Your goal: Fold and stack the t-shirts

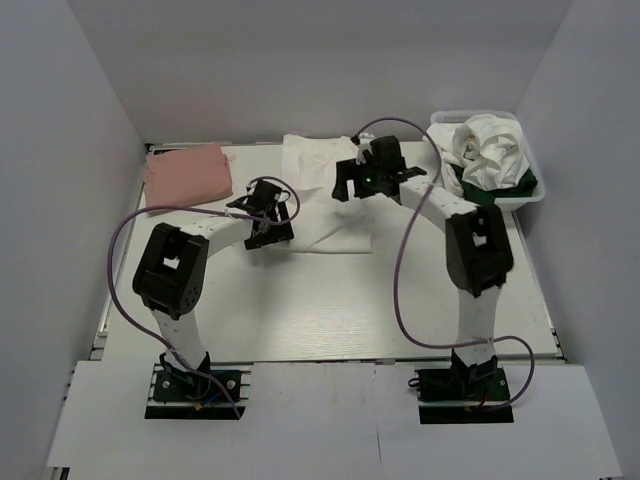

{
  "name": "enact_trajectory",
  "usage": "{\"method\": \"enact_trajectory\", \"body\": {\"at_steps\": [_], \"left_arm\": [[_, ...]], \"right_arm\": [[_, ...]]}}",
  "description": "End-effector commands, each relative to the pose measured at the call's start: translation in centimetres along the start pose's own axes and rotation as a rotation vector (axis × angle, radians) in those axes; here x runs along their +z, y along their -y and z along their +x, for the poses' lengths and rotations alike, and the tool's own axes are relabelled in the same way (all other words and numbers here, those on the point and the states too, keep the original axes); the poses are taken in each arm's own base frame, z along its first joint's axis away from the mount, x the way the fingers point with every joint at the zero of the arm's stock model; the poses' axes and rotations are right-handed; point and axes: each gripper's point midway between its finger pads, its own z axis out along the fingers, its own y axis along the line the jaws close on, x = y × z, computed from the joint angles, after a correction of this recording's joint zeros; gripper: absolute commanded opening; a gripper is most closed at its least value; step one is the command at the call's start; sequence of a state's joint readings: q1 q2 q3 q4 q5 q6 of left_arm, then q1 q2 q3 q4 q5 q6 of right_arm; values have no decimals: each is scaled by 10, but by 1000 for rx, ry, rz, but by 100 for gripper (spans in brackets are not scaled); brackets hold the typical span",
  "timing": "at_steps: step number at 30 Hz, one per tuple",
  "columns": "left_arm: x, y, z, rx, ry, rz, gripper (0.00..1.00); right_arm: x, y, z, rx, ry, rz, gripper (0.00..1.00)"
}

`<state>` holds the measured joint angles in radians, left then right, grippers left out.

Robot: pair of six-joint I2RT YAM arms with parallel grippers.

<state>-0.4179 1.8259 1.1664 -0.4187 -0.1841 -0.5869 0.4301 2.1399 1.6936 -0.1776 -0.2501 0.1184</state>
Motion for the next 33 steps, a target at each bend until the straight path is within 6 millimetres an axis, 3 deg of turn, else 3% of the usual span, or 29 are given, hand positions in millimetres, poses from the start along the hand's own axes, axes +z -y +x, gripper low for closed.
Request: {"method": "enact_trajectory", "body": {"at_steps": [1, 3, 4, 5, 10, 11, 15, 18, 29, 33], "left_arm": [[-2, 7, -9, -4, 8, 35, 87], [2, 7, -4, -3, -6, 41, 78], [5, 5, -2, -11, -10, 51, 74], [6, 3, 1, -11, -12, 50, 65], [12, 8, 22, -10, -58, 115, 44], [12, 12, 21, -11, -56, 134, 30], [16, 16, 27, -9, -87, 155, 0], [17, 15, 34, -8, -104, 161, 0], [10, 13, 37, -9, -95, 177, 0], [8, 13, 39, -9, -100, 185, 0]], "right_arm": [[-68, -20, -23, -18, 149, 6, 90], [-88, -18, -22, 28, 195, 59, 90], [-84, -11, 22, 60, 113, 80, 90], [-93, -13, 17, 75, 151, 79, 90], [-108, -12, 76, 149, 20, 121, 90], [-109, -13, 89, 170, -10, 117, 90], [-108, -14, 131, 199, -121, 108, 90], [-104, -9, 152, 216, -176, 122, 90], [-78, 0, 166, 273, -205, 126, 76], [-74, 3, 174, 283, -216, 141, 55]]}}
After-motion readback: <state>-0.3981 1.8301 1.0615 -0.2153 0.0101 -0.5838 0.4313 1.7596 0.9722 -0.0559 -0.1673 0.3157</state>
